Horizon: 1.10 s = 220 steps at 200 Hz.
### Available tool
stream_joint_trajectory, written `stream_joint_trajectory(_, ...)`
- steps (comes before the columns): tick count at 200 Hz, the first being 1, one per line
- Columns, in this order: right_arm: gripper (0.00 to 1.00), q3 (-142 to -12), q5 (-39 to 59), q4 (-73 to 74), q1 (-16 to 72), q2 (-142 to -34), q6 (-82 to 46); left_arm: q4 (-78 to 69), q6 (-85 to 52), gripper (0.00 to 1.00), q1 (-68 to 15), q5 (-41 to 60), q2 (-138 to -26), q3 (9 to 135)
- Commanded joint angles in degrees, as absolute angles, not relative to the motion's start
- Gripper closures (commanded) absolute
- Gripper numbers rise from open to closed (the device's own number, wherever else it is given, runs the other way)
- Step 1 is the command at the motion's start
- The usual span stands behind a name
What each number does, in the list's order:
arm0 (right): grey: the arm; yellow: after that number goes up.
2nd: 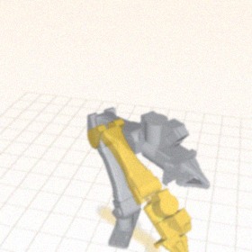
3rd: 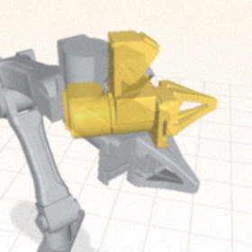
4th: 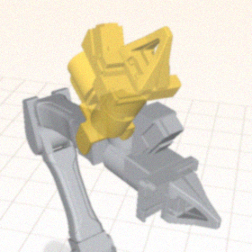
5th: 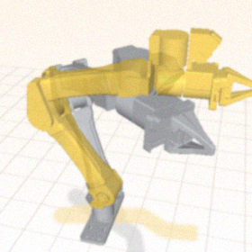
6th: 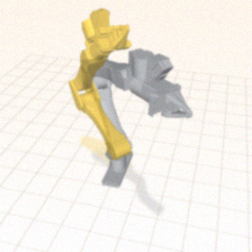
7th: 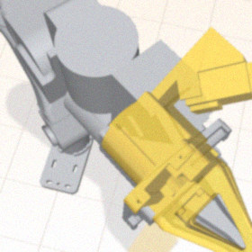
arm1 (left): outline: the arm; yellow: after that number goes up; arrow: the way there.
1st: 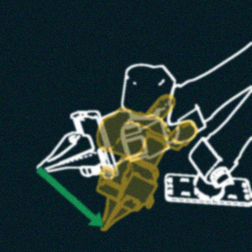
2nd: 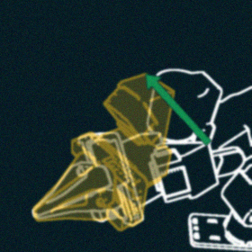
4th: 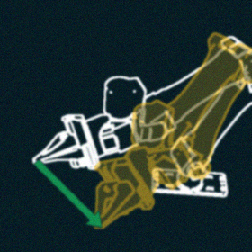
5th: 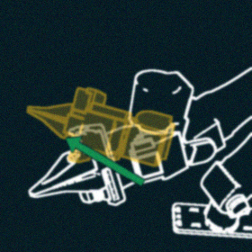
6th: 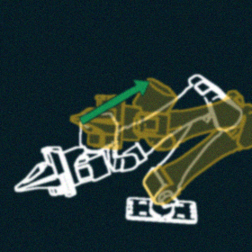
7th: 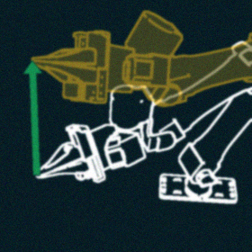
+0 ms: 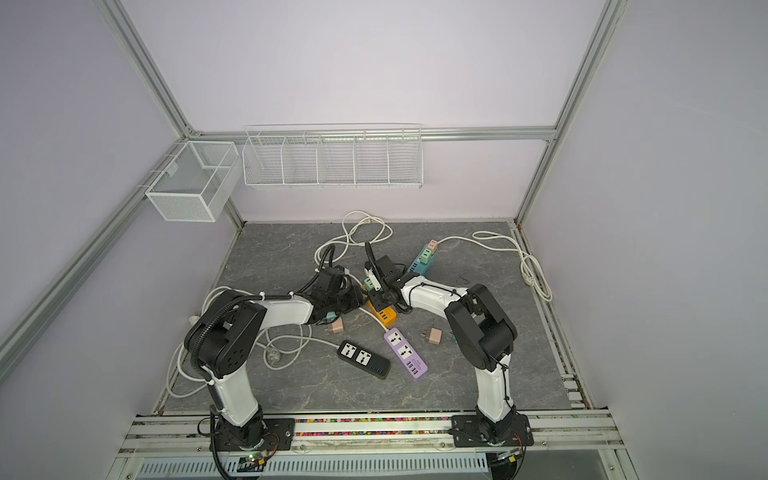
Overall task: Pull the plug off the socket
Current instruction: 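Close the right gripper on the pink plug in the orange strip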
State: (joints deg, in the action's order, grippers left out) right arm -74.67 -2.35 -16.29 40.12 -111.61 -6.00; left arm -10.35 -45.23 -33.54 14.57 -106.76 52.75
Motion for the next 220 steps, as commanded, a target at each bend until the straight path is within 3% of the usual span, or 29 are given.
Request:
stream_joint_trajectory(1,0.79,-75.65,-1.04,-19.04,40.42,-110.71,-4.72,-3.55,-45.96,0.55,-35.06,12.02,-111.18,53.14)
stream_joint_trajectory(68,0.80,-77.85,-2.39,-20.76,42.30,-111.89,-3.34,-0.88,-47.50,0.55,-36.82,6.37,-110.12,51.35)
stream_joint_trajectory(167,0.81,-75.10,-0.45,-19.21,40.31,-110.57,-4.62,-1.23,-48.51,0.55,-37.97,5.08,-109.59,50.63)
stream_joint_trajectory(220,0.82,-74.26,-4.61,-20.19,40.07,-107.91,-3.54,-1.59,-48.51,0.55,-38.14,4.84,-108.86,50.27)
